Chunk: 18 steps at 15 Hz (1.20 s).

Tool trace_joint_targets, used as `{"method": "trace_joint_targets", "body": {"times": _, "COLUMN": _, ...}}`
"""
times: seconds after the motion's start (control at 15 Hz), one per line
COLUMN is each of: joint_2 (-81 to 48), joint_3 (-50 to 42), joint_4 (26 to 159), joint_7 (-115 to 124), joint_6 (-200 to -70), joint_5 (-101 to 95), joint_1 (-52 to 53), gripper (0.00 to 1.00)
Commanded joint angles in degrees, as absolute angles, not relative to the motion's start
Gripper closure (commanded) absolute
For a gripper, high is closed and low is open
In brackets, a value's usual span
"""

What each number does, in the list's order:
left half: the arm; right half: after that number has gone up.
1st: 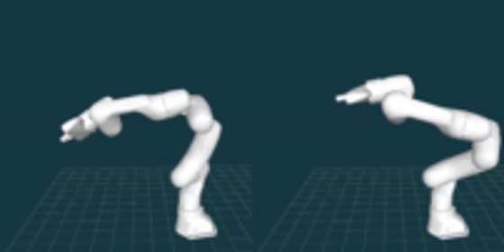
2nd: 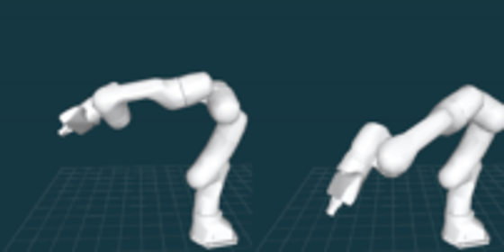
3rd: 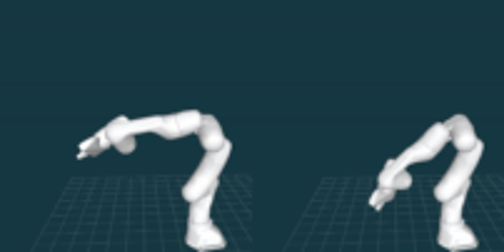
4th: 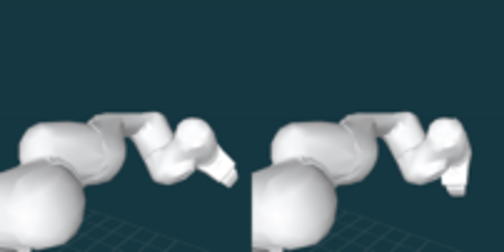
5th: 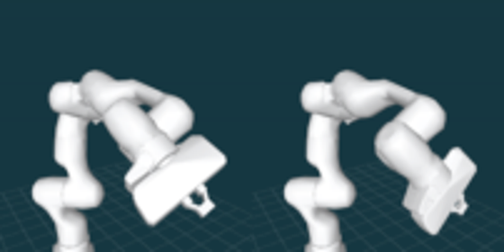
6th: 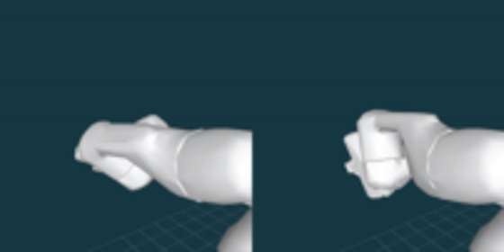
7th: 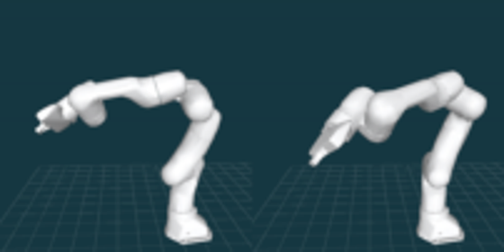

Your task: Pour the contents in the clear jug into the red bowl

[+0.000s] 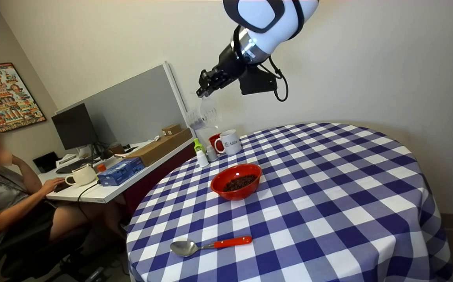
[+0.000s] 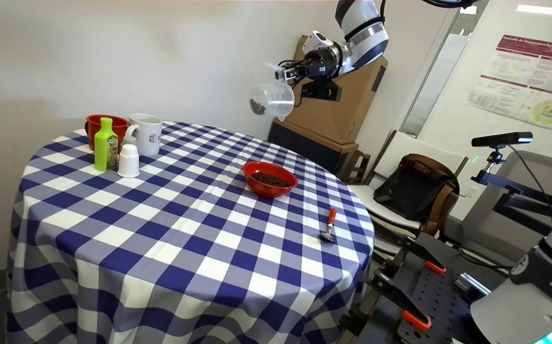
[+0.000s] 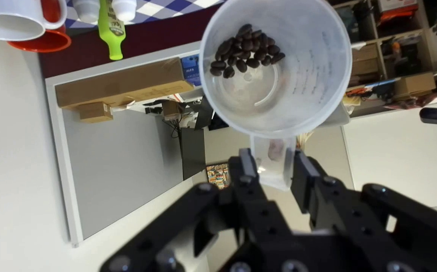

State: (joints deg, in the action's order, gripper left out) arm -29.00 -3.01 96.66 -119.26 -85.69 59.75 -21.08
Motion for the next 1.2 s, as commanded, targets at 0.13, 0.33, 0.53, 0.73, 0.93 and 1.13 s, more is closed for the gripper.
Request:
{"method": "trace_joint_targets", "body": {"times": 0.13, "joint_2": -32.5, "joint_3": -5.4, "joint_4": 95.4, "joint_7": -117.8, "joint_6": -76.9, "joint_5": 68.0, "joint_1": -23.6, "gripper": 0.93}}
{"method": "trace_joint_targets", "body": {"times": 0.33, "joint_2": -31.5, "joint_3": -7.0, "joint_4": 96.5, "joint_7": -119.1, "joint_6": -79.9, "joint_5": 65.9, "joint_1": -21.6, "gripper": 0.73}}
{"method": "trace_joint_targets", "body": {"times": 0.53, "joint_2": -31.5, "joint_3": -6.9, "joint_4": 96.5, "joint_7": -119.1, "joint_6": -80.0, "joint_5": 65.9, "joint_1": -21.1, "gripper": 0.73}}
{"method": "trace_joint_targets", "body": {"times": 0.73, "joint_2": -31.8, "joint_3": -5.6, "joint_4": 97.6, "joint_7": -118.1, "joint_6": -75.4, "joint_5": 68.3, "joint_1": -21.9, "gripper": 0.92}}
{"method": "trace_joint_targets", "body": {"times": 0.93, "joint_2": -33.2, "joint_3": -5.7, "joint_4": 97.4, "joint_7": -116.7, "joint_6": -71.2, "joint_5": 72.9, "joint_1": -22.2, "gripper": 0.92}}
{"method": "trace_joint_targets", "body": {"times": 1.13, "joint_2": -34.3, "joint_3": -6.6, "joint_4": 97.1, "joint_7": -116.6, "joint_6": -70.8, "joint_5": 75.7, "joint_1": -22.0, "gripper": 0.92}}
